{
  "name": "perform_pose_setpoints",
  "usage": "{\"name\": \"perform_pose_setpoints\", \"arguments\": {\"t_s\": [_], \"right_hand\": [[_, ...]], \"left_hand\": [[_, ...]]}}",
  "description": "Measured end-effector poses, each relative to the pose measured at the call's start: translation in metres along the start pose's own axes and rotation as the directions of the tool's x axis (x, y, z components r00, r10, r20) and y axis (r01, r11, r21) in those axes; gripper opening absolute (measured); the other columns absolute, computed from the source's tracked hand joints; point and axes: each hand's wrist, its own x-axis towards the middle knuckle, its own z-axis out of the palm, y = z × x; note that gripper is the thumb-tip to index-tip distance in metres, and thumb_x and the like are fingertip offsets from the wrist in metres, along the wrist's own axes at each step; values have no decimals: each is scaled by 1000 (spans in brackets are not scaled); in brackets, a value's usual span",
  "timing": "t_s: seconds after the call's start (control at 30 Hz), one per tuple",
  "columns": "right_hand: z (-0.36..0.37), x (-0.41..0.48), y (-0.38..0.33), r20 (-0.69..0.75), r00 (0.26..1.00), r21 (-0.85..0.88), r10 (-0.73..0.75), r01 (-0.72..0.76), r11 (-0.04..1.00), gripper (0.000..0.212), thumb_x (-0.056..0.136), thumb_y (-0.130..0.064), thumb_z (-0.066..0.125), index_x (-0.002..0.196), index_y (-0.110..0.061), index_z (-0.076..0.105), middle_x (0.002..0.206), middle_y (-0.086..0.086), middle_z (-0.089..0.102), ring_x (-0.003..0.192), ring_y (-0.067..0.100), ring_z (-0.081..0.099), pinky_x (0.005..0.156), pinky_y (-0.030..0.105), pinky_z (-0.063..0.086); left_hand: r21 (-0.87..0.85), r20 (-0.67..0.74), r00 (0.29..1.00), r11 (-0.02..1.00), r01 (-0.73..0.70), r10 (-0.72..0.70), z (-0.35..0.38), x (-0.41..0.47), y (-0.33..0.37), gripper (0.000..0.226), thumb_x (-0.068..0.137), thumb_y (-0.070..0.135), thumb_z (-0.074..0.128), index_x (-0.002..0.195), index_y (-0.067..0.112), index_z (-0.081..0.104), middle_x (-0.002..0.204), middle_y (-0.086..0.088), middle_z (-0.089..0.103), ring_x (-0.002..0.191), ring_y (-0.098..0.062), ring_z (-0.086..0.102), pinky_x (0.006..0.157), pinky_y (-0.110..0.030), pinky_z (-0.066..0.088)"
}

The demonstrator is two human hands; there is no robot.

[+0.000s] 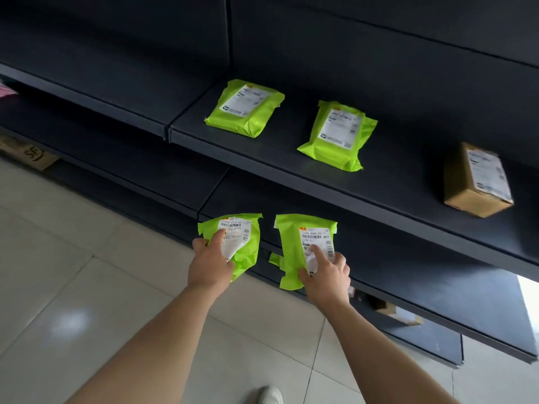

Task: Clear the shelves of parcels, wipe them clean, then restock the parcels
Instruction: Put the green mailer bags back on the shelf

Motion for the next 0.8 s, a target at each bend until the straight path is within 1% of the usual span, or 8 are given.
{"name": "perform_pose_setpoints", "arguments": {"t_s": [0.07,0.13,0.27,0.5,0.67,0.8], "right_hand": [[13,15,-5,2,1000,4,9,-9,1000,63,87,-41,61,144,-36,33,143,14,27,126,36,32,107,45,31],[29,32,-11,4,1000,16,28,-28,999,63,87,-42,61,144,-36,33,141,13,28,125,35,33,106,45,30],[59,61,-26,-9,996,28,87,-87,996,62,88,-42,60,144,-36,33,141,13,27,124,36,33,107,45,30],[110,105,-52,-102,972,69,211,-204,976,60,88,-41,60,142,-36,36,142,15,28,124,37,34,106,46,31],[144,135,-56,-161,947,108,277,-262,959,58,88,-41,61,142,-36,37,144,16,27,126,39,33,107,48,32],[166,162,-54,-188,932,114,311,-294,949,58,88,-41,60,141,-36,37,143,16,27,126,38,33,107,48,32]], "left_hand": [[-9,-3,1000,1000,-19,19,5,19,-5,70,84,15,62,145,28,32,129,-7,31,86,-26,57,83,-33,47],[-9,-6,999,999,-39,39,9,43,-11,68,83,16,62,144,28,34,126,-6,32,86,-26,58,83,-33,47],[-32,-5,998,997,-63,63,16,91,-22,64,83,18,63,141,29,38,127,-6,34,91,-31,60,85,-35,47],[-42,37,982,983,-181,183,37,178,-54,62,82,18,65,139,29,43,129,-4,35,97,-29,59,86,-35,47],[29,27,943,943,-331,330,52,235,-66,60,83,20,68,139,24,45,130,-4,38,98,-27,60,80,-33,48],[98,27,918,913,-396,396,71,273,-71,57,83,21,69,136,18,49,128,-6,41,97,-29,61,78,-35,49]]}}
